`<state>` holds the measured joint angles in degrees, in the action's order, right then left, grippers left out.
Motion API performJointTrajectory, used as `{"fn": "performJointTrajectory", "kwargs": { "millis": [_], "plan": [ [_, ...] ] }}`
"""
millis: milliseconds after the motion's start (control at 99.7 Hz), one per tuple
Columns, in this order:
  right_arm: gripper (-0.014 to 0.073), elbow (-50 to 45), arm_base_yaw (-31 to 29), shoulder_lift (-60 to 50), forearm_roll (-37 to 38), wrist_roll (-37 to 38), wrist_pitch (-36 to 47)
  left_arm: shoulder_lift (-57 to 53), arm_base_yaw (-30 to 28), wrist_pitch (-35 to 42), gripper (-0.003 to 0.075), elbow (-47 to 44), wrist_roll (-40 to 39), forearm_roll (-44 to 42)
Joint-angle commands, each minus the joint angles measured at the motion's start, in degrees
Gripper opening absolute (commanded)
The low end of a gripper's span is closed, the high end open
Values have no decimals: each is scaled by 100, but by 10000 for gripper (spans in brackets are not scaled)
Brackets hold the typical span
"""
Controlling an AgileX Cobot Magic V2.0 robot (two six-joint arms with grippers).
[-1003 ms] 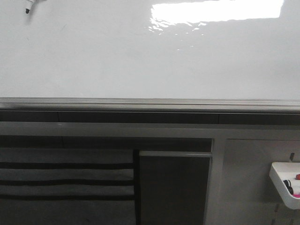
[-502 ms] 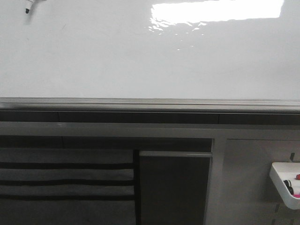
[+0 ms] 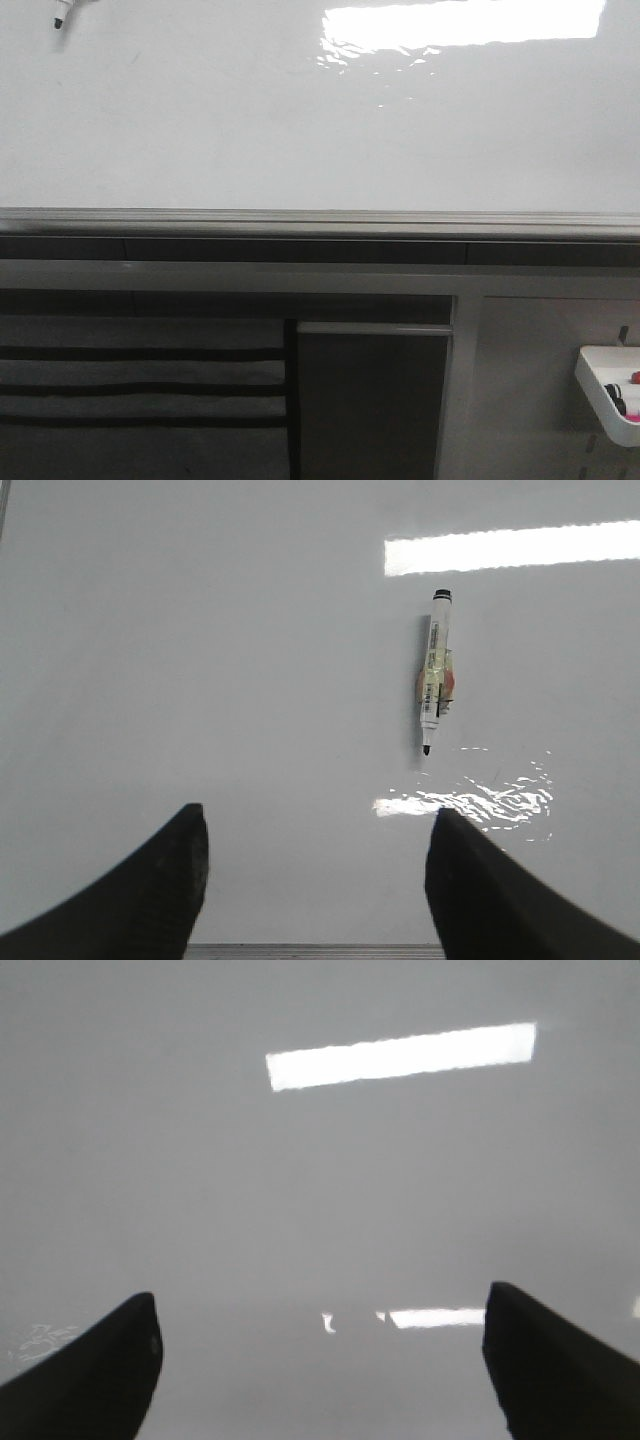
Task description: Write number 3 on whiteboard
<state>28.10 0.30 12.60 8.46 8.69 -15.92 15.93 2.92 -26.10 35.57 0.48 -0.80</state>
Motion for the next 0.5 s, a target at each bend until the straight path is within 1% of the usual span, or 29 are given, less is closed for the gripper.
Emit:
{"fn": "performJointTrajectory", "kwargs": {
  "millis": [0, 90, 211, 321, 401, 492],
  "plan": [
    [591, 188, -36, 121, 87, -56, 480, 107, -20, 432, 403, 174, -48, 80],
    [591, 188, -36, 121, 77, -56, 463, 107, -20, 422, 387, 174, -48, 265],
    [591, 188, -36, 121, 22, -56, 408, 138, -20, 422, 386, 174, 6, 255],
    [590, 302, -25, 148, -100, -56, 108, 368, -20, 422, 386, 187, 157, 266],
    [590, 483, -25, 286, -137, -56, -192, 618, 114, 422, 386, 243, 227, 304],
    [590, 723, -25, 511, -215, -56, -466, 1058, 415, 433, 386, 407, 435, 309]
  ]
}}
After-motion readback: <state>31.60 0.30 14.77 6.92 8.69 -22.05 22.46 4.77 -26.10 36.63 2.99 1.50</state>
